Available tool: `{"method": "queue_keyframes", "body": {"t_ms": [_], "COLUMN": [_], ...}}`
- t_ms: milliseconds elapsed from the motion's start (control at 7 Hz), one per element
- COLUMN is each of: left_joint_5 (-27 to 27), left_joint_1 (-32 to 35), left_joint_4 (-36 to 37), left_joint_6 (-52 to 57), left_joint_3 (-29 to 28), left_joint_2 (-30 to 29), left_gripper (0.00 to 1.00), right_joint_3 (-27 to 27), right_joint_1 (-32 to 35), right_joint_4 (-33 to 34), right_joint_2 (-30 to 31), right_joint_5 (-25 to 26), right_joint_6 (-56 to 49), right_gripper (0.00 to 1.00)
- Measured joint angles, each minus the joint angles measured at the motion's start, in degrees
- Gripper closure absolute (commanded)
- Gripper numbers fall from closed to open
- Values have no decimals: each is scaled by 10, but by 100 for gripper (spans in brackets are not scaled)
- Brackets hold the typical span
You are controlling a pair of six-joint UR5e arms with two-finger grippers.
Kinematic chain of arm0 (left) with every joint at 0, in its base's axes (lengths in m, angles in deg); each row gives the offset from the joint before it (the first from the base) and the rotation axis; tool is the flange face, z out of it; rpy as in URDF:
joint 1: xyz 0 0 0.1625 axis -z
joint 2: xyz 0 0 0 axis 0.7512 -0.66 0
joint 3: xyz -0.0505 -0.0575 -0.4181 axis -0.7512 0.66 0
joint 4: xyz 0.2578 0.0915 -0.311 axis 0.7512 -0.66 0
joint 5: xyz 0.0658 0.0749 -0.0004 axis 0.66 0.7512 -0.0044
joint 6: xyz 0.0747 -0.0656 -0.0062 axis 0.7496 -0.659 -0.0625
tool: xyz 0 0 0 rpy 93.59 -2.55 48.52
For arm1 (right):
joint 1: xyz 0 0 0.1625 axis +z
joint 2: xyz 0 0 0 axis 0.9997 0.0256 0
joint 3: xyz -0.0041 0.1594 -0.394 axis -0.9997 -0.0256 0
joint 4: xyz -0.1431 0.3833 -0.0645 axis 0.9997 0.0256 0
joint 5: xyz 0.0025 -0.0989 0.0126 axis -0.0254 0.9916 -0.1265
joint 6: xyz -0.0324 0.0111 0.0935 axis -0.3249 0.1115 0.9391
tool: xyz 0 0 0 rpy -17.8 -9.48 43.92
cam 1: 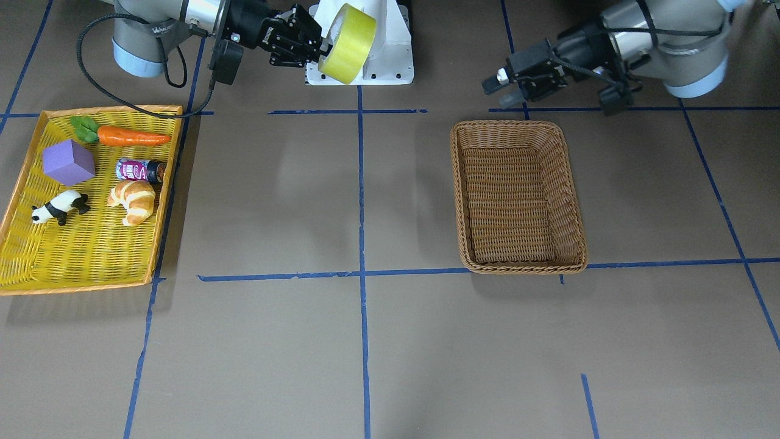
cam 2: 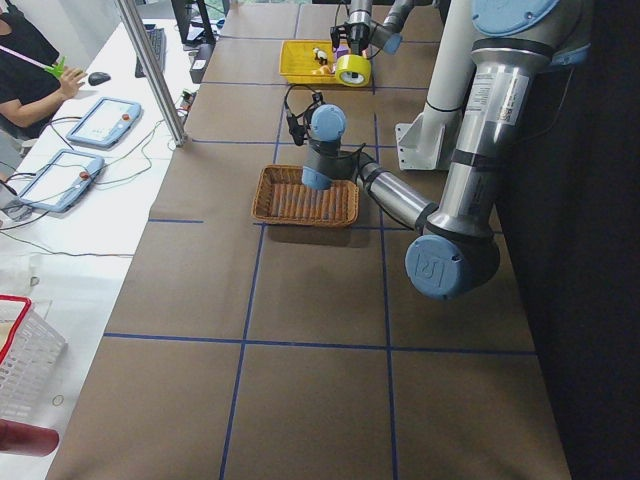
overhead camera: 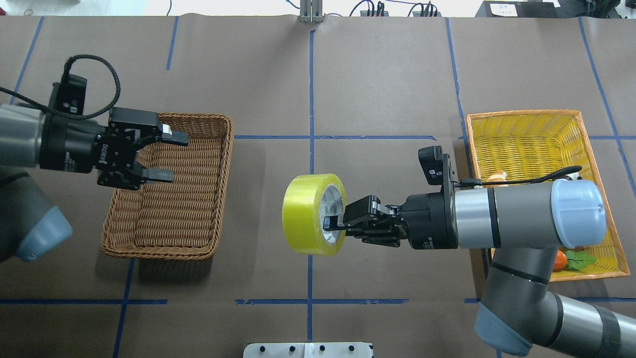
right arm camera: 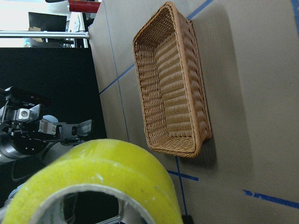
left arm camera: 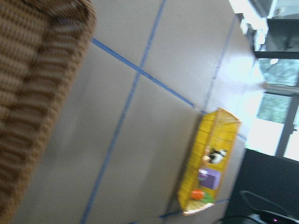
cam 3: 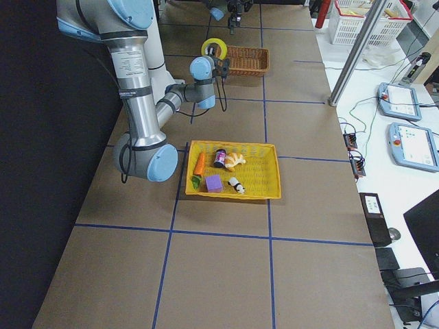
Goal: Move tape to another basket
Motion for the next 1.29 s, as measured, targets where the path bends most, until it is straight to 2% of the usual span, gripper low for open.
{"method": "queue_keyframes", "body": {"t_ms": [286, 571, 857, 1286], "left_joint_5": [99, 167, 185, 188], "left_joint_1": [-61, -111, -135, -170], "left_joint_4": [-83, -141, -164, -168], "left_joint_6": [-113, -174, -198, -202], "left_joint_3": [0, 0, -3, -13], "left_joint_2": [-31, -41, -51, -79], "left_gripper": [0, 0, 0, 0], "right_joint_3": [-25, -46, -53, -56], "right_joint_1": [-46, -73, -81, -100], "right_joint_4": [-93, -177, -203, -204], "right_joint_2": [1, 0, -3, -9], "right_joint_5": [53, 90, 102, 118], "right_joint_6": [8, 10, 10, 7], "right_gripper": [98, 98, 98, 98]}}
